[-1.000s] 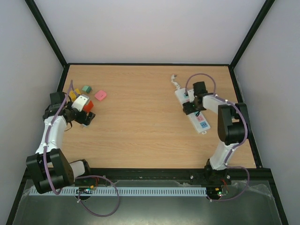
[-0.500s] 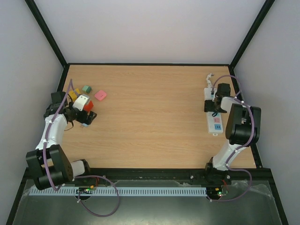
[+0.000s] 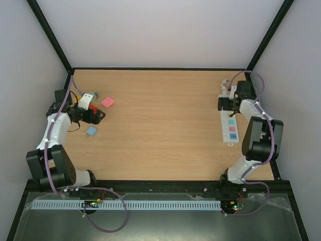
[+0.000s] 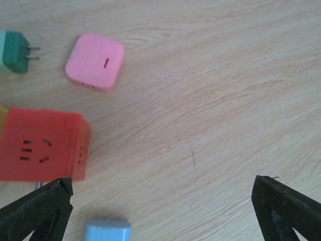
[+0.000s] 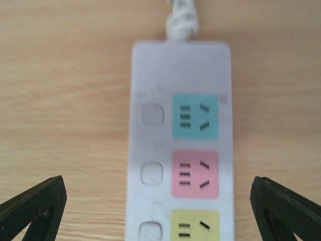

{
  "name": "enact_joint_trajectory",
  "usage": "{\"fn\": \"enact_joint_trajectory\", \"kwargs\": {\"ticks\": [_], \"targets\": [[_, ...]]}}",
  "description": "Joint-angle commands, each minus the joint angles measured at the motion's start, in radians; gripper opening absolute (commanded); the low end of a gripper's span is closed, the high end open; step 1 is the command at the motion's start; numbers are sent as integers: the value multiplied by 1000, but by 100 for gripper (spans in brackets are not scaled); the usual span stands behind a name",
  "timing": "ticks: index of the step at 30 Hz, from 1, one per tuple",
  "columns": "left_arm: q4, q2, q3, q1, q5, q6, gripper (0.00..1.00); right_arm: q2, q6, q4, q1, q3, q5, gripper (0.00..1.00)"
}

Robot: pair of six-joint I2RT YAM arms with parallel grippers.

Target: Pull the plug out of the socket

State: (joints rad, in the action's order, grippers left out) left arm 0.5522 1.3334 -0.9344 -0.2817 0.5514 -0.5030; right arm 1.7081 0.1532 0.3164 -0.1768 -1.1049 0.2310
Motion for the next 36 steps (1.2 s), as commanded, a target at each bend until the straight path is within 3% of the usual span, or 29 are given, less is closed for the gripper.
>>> {"fn": "enact_joint_trajectory", "kwargs": {"ticks": [1,10,15,26,36], "targets": [[58,52,-102,5,77,93,99,-57,11,91,-2,-112,94,98],[14,104,-332,4,-2,357,99,-195,-43,107,16,-209,238,98],[0,84,-426,5,-119,446,99,-334,-132,18,15,-154,309,98],[-107,-86,-264,19,-215,501,99,-591,-294,-187,16,62,373,98],[-122,-110,-228,34,-230,494,99,-650,-342,-257,17,154,383,98]]}}
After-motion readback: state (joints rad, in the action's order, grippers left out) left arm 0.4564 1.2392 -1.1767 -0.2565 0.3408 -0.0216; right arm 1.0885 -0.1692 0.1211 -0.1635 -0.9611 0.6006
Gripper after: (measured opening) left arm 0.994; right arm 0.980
